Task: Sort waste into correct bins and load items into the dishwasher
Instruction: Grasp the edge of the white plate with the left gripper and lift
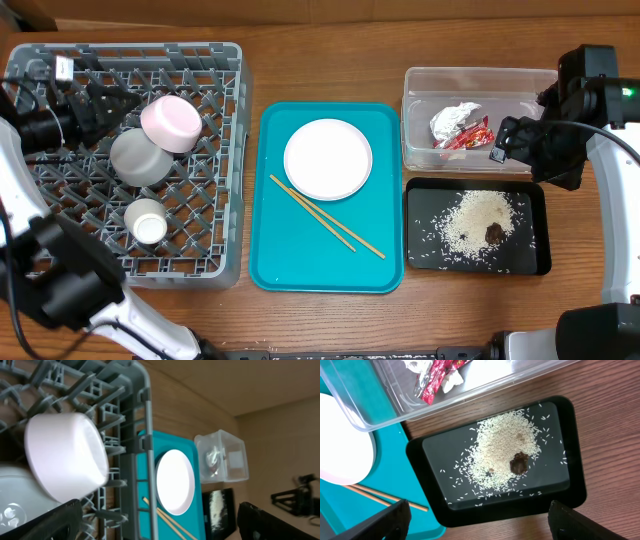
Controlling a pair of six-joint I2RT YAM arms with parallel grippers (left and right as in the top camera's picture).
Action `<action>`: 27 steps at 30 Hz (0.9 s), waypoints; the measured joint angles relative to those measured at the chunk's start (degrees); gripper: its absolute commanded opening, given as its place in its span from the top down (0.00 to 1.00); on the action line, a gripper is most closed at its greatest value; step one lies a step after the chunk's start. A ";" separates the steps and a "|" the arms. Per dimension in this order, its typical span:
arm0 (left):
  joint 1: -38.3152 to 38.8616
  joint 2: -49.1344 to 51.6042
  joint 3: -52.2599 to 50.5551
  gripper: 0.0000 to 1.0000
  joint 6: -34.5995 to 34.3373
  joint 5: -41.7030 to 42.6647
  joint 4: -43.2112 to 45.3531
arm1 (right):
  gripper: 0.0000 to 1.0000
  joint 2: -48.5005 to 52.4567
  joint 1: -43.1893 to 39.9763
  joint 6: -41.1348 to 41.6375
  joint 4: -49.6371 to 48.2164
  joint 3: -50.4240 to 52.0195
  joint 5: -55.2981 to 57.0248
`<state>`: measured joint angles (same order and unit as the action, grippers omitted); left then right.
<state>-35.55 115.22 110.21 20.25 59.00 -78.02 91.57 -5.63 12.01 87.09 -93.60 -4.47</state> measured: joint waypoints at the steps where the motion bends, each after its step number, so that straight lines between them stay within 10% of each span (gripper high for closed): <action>1: 1.36 -3.54 0.00 0.00 -1.05 -2.60 -0.02 | 0.11 0.00 0.00 -0.02 0.00 0.02 0.02; 13: 40.35 -14.08 -1.42 0.00 -16.92 -36.48 0.07 | 0.10 0.00 0.00 -0.02 0.59 0.02 0.02; 27: 69.85 9.75 -5.86 0.00 -27.02 -50.36 7.28 | 0.09 0.00 0.00 -0.04 0.61 0.02 0.02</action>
<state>34.30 124.97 104.36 -6.76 8.64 -70.74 91.57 -5.63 11.97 87.70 -93.58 -4.45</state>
